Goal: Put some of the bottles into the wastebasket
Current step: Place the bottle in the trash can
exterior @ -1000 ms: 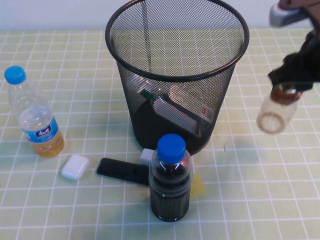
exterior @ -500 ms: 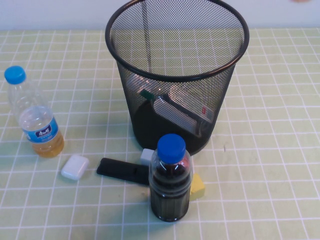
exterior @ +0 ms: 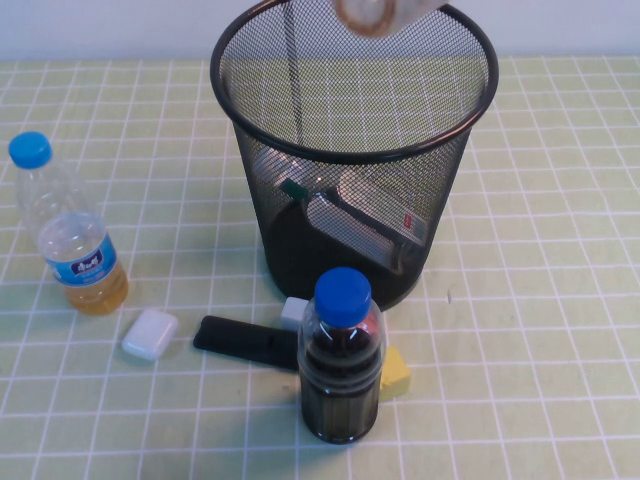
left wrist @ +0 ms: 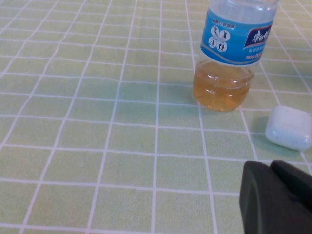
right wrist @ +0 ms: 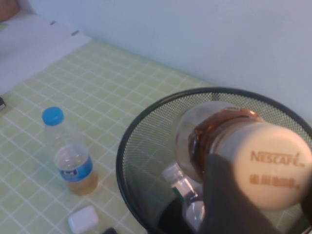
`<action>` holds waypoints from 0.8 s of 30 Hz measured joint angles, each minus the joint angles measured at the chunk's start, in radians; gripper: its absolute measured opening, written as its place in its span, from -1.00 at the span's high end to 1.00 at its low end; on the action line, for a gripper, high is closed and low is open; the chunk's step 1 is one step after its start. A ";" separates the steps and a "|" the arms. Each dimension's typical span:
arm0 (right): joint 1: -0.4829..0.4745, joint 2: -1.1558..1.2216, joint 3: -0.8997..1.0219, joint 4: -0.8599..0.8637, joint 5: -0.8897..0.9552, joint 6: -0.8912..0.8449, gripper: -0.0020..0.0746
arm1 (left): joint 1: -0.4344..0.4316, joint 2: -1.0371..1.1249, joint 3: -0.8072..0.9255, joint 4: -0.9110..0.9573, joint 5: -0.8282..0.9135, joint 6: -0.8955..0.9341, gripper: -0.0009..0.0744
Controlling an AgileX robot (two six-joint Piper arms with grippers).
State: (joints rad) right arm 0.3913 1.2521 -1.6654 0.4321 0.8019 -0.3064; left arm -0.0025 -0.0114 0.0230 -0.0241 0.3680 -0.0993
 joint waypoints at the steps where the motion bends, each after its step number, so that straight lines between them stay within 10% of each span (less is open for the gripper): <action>1: 0.000 0.021 0.000 -0.007 0.007 0.000 0.41 | 0.000 0.000 0.000 0.000 0.000 0.000 0.99; 15: 0.000 0.231 0.000 -0.077 -0.024 -0.044 0.39 | 0.000 0.000 0.000 0.000 0.000 0.000 0.99; 24: 0.000 0.240 0.000 -0.087 -0.028 -0.044 -0.02 | 0.000 0.000 0.000 0.000 0.000 0.000 0.99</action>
State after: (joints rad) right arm 0.3913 1.4919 -1.6654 0.3449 0.7737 -0.3507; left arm -0.0025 -0.0114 0.0230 -0.0241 0.3680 -0.0993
